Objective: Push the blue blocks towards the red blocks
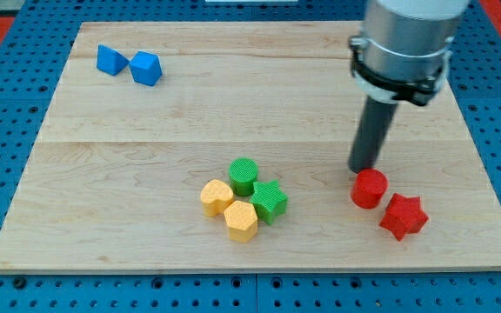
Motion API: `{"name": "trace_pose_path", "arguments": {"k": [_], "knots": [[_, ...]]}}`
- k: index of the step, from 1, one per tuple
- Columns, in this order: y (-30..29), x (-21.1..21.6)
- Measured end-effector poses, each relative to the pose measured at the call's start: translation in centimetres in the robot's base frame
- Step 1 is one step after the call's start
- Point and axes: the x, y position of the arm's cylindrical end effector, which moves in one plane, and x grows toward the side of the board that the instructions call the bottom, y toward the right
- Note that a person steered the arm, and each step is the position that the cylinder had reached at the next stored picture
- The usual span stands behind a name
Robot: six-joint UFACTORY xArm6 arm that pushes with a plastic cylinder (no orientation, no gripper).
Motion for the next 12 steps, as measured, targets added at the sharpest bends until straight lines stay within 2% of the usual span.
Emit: {"name": "trace_pose_path", "arguments": {"k": [1,2,3,4,5,6,7,8,9,10,12], "knots": [[1.1,0.3],[0.9,-3.7],[-2.9,-10.8],[-10.5,-11.6],[-18.4,-7.9],[-31.1,-10.0],[-42.3,-14.6],[-44.0,-21.5],[-35.2,-23.0],[-30.4,-21.9],[-30.9,-21.5]]}}
